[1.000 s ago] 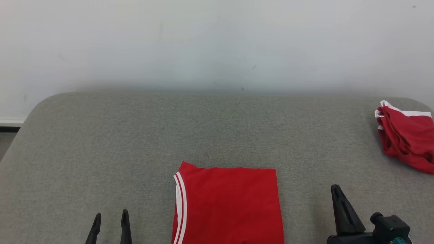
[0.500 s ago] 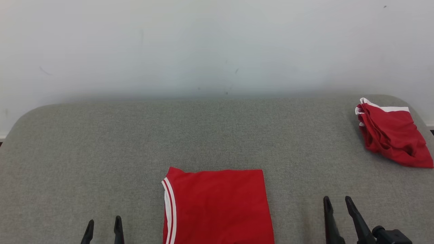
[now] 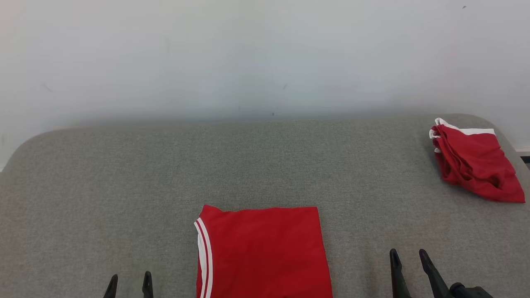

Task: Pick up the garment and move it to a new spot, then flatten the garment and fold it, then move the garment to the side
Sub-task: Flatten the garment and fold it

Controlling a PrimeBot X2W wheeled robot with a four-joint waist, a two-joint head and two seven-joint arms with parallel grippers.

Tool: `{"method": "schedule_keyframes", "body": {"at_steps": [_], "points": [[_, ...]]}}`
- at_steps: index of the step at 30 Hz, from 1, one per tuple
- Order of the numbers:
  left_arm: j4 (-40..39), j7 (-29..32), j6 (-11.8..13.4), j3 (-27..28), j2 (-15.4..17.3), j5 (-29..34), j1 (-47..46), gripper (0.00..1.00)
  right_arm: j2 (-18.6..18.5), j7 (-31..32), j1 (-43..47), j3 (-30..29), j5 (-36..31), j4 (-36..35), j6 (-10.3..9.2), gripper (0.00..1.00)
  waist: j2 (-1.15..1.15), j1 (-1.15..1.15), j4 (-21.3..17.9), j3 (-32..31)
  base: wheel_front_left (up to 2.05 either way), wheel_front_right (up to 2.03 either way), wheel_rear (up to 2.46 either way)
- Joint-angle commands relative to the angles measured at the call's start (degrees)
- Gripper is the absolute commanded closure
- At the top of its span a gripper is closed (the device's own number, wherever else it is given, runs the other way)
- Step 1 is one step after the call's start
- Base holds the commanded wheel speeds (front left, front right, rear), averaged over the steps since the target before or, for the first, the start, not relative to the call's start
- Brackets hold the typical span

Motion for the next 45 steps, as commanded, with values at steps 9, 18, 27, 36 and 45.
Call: {"method": "schedule_keyframes", "body": {"at_steps": [9, 18, 27, 36, 45], "points": [[0.8, -0.1, -0.4, 1.5, -0.1, 0.5, 0.8, 0.0, 0.2, 0.0, 0.5, -0.2, 0.4, 1.0, -0.13, 0.0, 0.0, 0.0, 0.6, 0.1, 0.0, 0.0, 0.0], [0.9, -0.1, -0.3, 1.8, 0.0, 0.5, 0.7, 0.0, 0.2, 0.0, 0.5, 0.5, 0.9, 1.5, -0.13, 0.0, 0.0, 0.0, 0.7, 0.0, 0.0, 0.0, 0.0], [0.8, -0.1, -0.4, 2.1, 0.0, 0.4, 0.9, 0.0, 0.2, 0.0, 0.4, 1.1, 1.3, 1.9, -0.13, 0.0, 0.0, 0.0, 0.7, -0.1, 0.0, 0.0, 0.0], [0.8, -0.1, -0.4, 2.2, 0.0, 0.2, 0.8, 0.0, 0.2, 0.0, 0.5, 1.1, 1.2, 1.9, -0.13, 0.0, 0.0, 0.0, 0.7, -0.3, 0.0, 0.0, 0.0], [0.9, -0.1, -0.4, 2.3, -0.1, 0.3, 0.8, 0.0, 0.2, 0.0, 0.8, 1.4, 1.4, 2.0, -0.13, 0.0, 0.0, 0.0, 0.7, -0.3, 0.0, 0.0, 0.0]]}}
